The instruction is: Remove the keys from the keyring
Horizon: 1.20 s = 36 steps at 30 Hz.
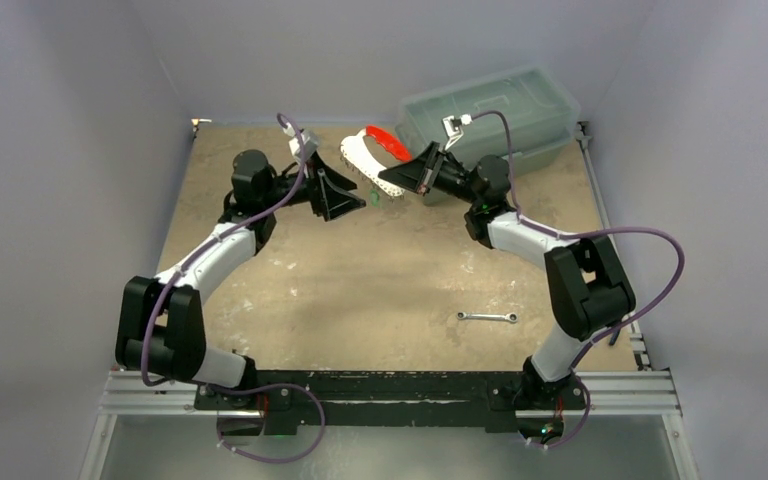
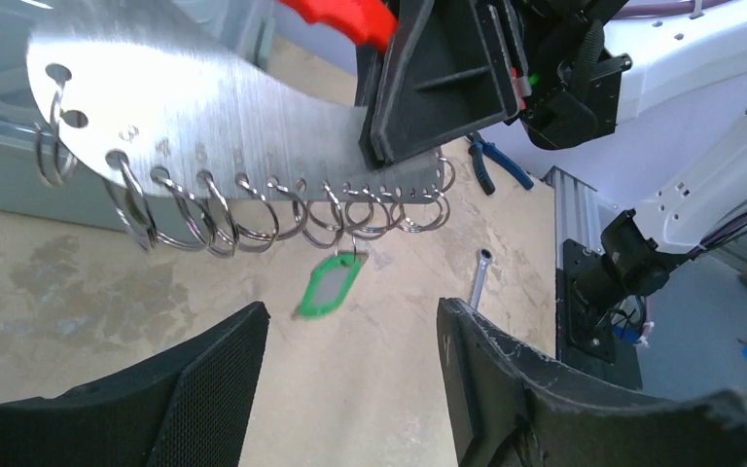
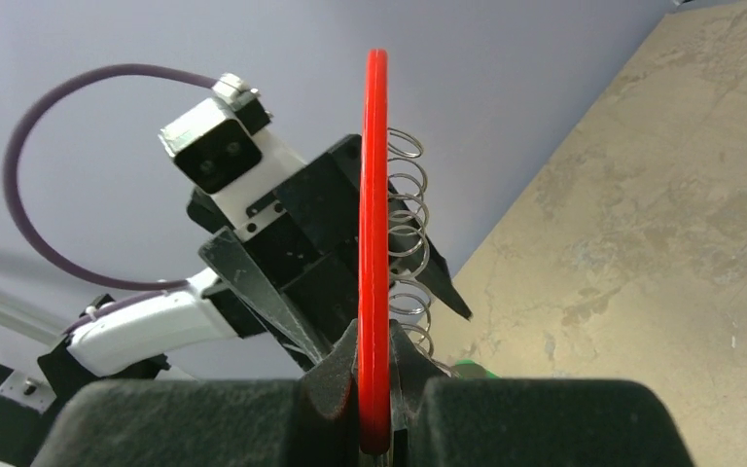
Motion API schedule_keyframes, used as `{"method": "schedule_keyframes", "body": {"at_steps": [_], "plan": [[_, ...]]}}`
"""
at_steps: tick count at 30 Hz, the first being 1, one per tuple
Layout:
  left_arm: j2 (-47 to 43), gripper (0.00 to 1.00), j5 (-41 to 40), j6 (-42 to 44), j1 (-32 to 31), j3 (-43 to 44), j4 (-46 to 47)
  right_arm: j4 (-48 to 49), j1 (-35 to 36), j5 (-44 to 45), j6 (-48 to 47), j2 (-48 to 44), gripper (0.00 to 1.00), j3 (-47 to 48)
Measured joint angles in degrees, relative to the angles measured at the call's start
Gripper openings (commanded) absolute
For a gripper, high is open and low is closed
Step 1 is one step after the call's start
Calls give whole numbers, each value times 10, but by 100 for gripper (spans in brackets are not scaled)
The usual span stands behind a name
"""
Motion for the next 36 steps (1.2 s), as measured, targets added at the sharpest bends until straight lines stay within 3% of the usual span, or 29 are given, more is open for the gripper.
{"method": "schedule_keyframes", "body": {"at_steps": [5, 15, 19, 25, 29, 33, 36], "plan": [[26, 65, -8, -88, -8, -55, 156, 1, 5, 3, 4, 0, 0, 5], [40, 61, -30, -111, -28, -58, 233, 4, 10, 3, 11, 0, 0, 6], [46, 45, -37, -108, -38, -58, 231, 5, 11, 3, 12, 0, 0, 6], [55, 42, -68, -85, -40, -58, 212, 6, 11, 3, 16, 0, 0, 6], [59, 27, -81, -84, -40, -58, 209, 9, 11, 3, 19, 0, 0, 6], [59, 0, -91, -74, -41, -58, 200, 11, 11, 3, 21, 0, 0, 6], [59, 0, -94, -65, -42, -58, 196, 11, 11, 3, 21, 0, 0, 6]]}}
